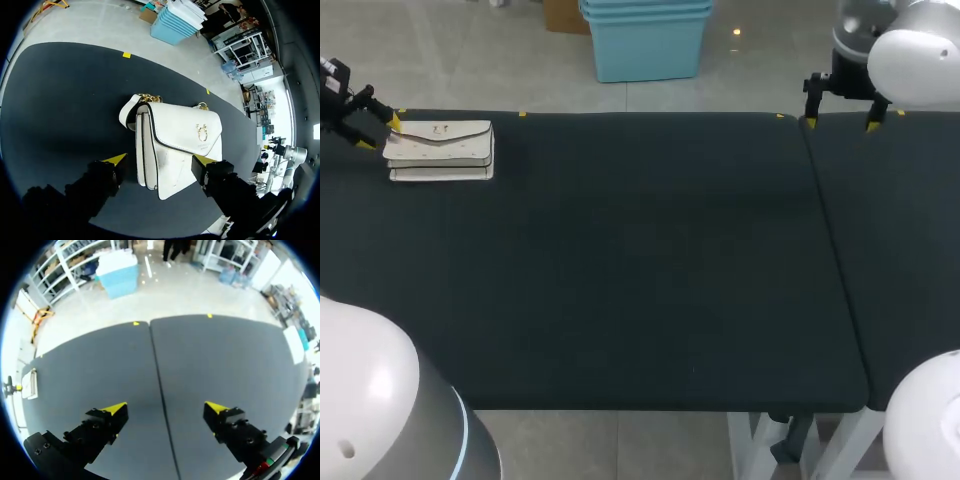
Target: Pick up the bag, open it, inspect its contents, close it, and place it on the opposite side
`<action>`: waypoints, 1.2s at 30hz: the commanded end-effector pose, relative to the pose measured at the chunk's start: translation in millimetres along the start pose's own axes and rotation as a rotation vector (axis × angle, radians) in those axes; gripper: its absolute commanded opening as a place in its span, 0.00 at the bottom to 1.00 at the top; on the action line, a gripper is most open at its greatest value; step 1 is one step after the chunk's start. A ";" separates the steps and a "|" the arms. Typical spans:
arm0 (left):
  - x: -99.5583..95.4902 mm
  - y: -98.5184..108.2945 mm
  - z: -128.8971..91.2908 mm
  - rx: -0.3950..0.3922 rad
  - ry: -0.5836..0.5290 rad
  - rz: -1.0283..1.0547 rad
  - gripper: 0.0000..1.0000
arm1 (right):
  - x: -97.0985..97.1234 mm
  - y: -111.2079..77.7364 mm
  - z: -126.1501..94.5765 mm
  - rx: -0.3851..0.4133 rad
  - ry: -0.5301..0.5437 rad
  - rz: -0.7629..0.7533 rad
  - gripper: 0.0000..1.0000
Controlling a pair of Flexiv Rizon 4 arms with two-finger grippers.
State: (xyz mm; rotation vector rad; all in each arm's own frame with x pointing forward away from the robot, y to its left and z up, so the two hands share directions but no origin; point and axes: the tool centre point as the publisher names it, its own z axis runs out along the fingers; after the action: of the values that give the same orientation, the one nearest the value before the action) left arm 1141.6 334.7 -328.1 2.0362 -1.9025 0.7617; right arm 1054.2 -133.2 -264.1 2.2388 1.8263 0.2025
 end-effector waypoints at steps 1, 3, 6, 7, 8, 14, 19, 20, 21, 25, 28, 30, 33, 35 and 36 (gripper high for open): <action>13.2 6.8 -21.7 -0.081 -0.044 0.004 1.00 | -0.1 -3.1 -2.4 -0.006 -0.002 0.001 1.00; 24.6 13.9 -28.7 -0.072 -0.074 -0.002 1.00 | -0.7 -3.9 -3.8 -0.008 -0.002 0.002 1.00; 41.7 25.2 -37.8 -0.069 -0.113 0.003 1.00 | -1.0 -5.2 -6.1 -0.012 -0.004 0.005 1.00; 46.1 27.6 -40.7 -0.068 -0.125 0.004 1.00 | -1.0 -5.6 -6.8 -0.015 -0.005 0.007 1.00; 51.7 32.3 -42.7 -0.070 -0.128 0.005 1.00 | -1.0 -6.0 -7.7 -0.019 -0.012 0.006 1.00; 78.2 49.6 -55.4 -0.079 -0.235 -0.038 1.00 | -1.3 -8.9 -13.9 -0.031 -0.029 0.014 1.00; 98.7 65.1 -63.3 -0.077 -0.316 -0.040 1.00 | -0.8 -11.9 -17.6 -0.038 -0.031 0.025 1.00; 101.0 66.8 -65.7 -0.078 -0.326 -0.044 1.00 | -0.6 -12.5 -18.2 -0.039 -0.032 0.025 1.00; 103.5 68.8 -67.9 -0.080 -0.341 -0.046 1.00 | -0.2 -13.0 -18.7 -0.040 -0.033 0.026 1.00; 113.9 79.3 -71.4 -0.101 -0.402 -0.039 1.00 | 0.2 -15.4 -21.3 -0.048 -0.028 0.034 1.00; 122.0 85.1 -76.6 -0.102 -0.426 -0.023 1.00 | -1.6 -17.6 -24.3 -0.058 -0.023 0.051 1.00; 128.2 89.6 -79.7 -0.108 -0.443 -0.008 1.00 | -3.9 -19.9 -27.4 -0.066 -0.015 0.067 1.00; 131.9 92.1 -81.1 -0.105 -0.454 -0.002 1.00 | -3.9 -19.9 -27.4 -0.066 -0.015 0.067 1.00; 131.9 92.1 -81.1 -0.105 -0.454 -0.002 1.00 | -3.9 -19.9 -27.4 -0.066 -0.015 0.067 1.00; 131.9 92.1 -81.1 -0.105 -0.454 -0.002 1.00 | -3.9 -19.9 -27.4 -0.066 -0.015 0.067 1.00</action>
State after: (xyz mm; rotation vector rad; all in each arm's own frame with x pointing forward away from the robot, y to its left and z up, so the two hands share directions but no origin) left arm 1046.0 258.9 -207.9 2.1100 -1.9804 0.1244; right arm 1030.4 -130.4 -242.5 2.2548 1.7188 0.2475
